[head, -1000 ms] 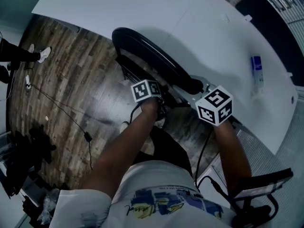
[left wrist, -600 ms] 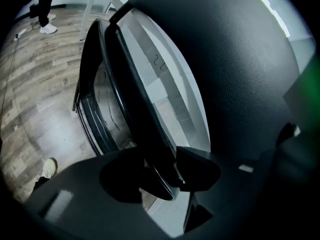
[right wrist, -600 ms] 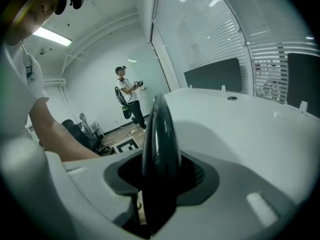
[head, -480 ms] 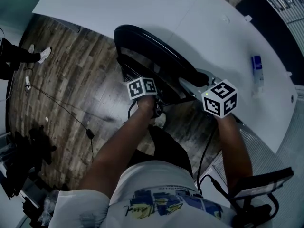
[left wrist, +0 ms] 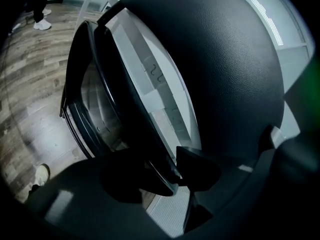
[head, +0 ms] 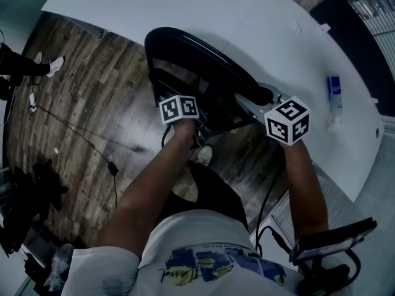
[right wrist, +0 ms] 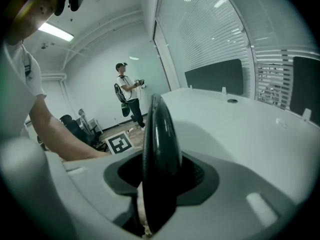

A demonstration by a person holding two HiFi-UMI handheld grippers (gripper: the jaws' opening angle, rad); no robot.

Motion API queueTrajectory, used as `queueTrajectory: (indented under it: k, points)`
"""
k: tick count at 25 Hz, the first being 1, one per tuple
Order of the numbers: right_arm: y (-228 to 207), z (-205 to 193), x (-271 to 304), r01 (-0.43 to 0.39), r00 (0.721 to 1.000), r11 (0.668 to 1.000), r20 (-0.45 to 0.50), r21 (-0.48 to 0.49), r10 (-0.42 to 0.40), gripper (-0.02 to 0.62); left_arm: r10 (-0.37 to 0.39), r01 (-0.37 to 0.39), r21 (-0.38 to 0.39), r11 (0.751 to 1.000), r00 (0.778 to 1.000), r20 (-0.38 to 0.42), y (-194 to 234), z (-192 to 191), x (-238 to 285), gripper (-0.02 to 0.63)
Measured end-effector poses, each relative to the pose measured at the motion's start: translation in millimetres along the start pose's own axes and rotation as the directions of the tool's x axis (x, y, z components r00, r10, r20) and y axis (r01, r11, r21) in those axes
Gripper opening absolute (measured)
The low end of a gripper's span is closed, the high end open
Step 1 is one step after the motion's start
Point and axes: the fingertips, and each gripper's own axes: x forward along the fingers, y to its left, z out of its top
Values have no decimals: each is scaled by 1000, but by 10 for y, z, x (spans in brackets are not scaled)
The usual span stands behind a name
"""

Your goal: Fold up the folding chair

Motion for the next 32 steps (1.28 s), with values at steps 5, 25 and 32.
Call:
queueTrajectory:
  k: [5,25,32]
  points:
    - [-35,-39,27,1,1000,1000,-12,1,-1,146,-15,15,20,1000,1000,-3,14,5,3,212]
    - [-133,-54,47,10,997,997,-76,-70,-15,210,-42,43,71,997,999,-10,26,50,-77,222]
    - [-157,-49,-129,25,995,996,-98,-81,-33,235,-38,41,76,996,999,-30,33,14,-153,230]
